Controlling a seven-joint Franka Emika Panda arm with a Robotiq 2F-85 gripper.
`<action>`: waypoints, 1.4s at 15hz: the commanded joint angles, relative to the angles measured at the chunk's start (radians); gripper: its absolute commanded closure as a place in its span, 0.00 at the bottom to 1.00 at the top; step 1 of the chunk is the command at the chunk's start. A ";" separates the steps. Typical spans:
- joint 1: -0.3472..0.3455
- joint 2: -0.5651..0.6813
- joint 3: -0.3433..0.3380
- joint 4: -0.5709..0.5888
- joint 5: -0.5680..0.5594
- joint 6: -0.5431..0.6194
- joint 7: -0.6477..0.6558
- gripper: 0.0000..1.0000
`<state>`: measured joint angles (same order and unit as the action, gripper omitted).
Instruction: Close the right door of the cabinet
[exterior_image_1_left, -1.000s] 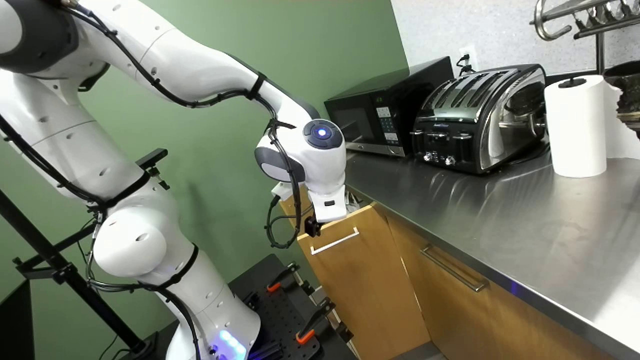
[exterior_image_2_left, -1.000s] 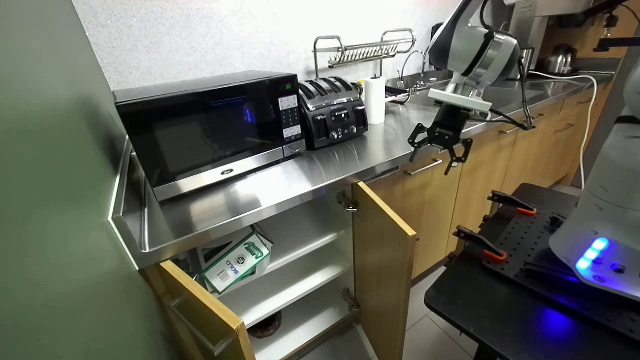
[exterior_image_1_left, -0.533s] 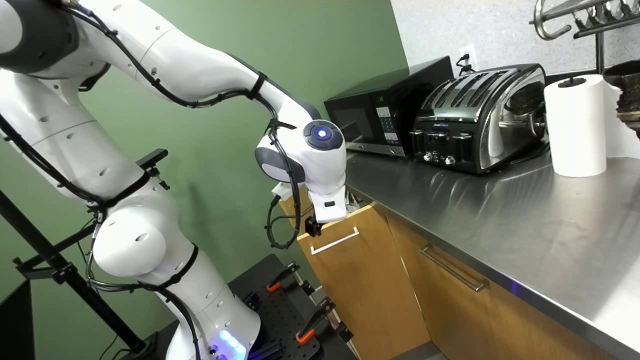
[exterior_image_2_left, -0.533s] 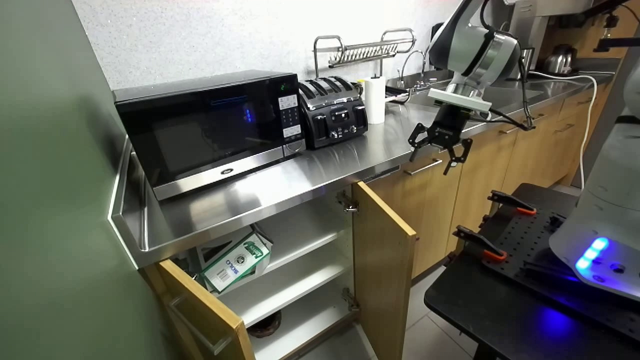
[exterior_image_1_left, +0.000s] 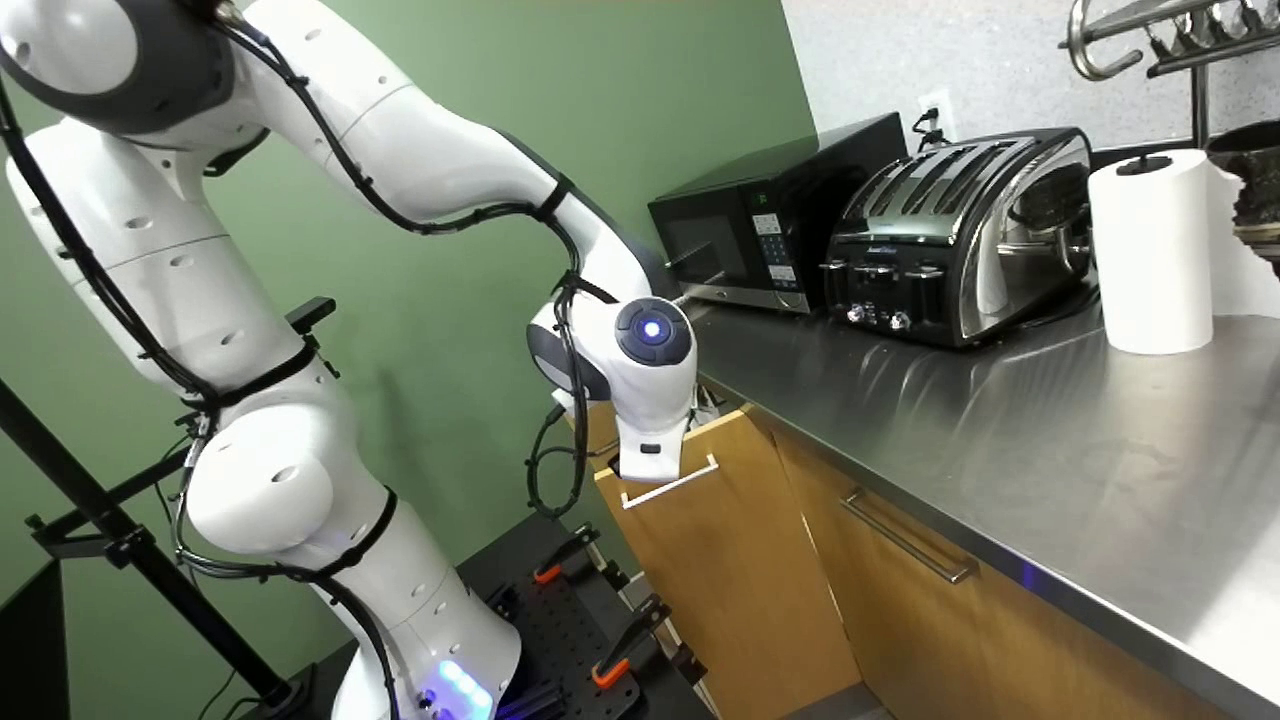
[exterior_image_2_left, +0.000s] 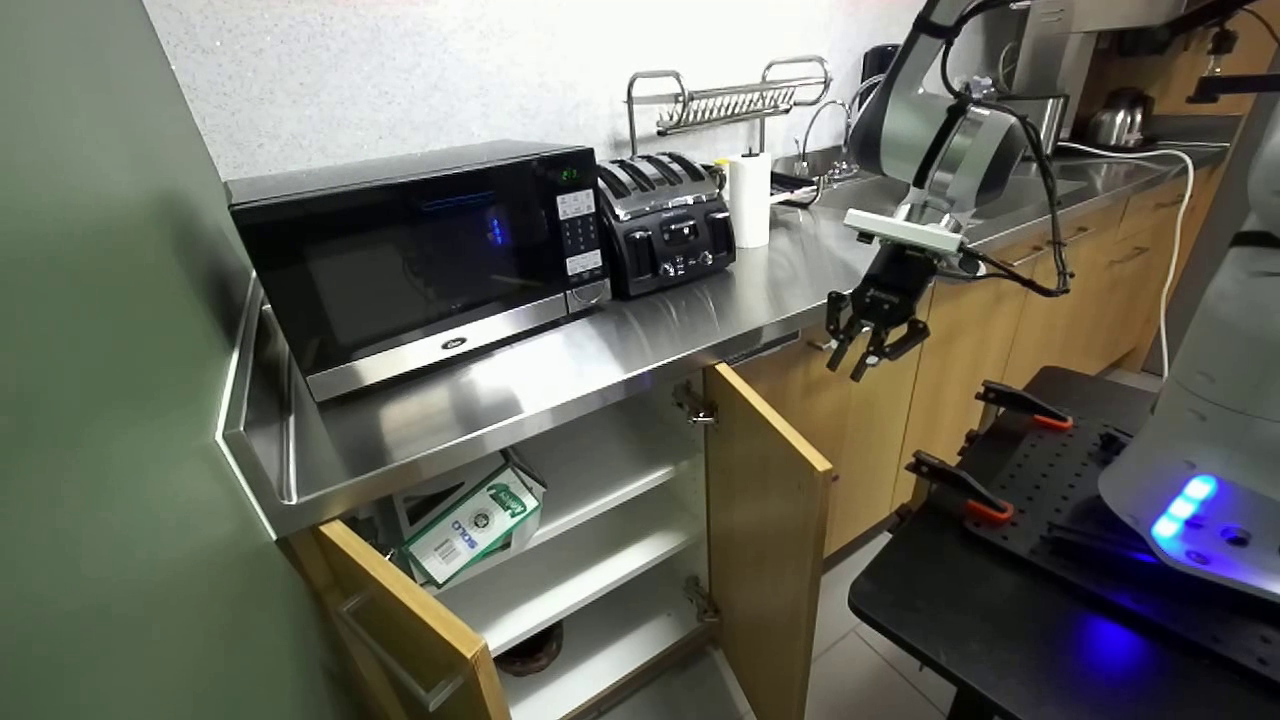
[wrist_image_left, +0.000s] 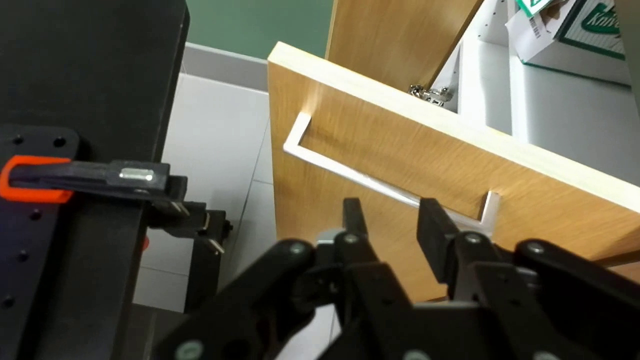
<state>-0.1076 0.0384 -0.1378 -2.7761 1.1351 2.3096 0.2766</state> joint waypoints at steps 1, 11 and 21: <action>0.015 0.095 0.029 0.032 0.125 -0.003 -0.008 0.97; 0.066 0.351 0.094 0.173 0.362 -0.075 -0.033 1.00; 0.119 0.473 0.105 0.269 0.486 -0.159 -0.060 0.99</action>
<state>-0.0038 0.5119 -0.0174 -2.5083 1.6203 2.1588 0.2146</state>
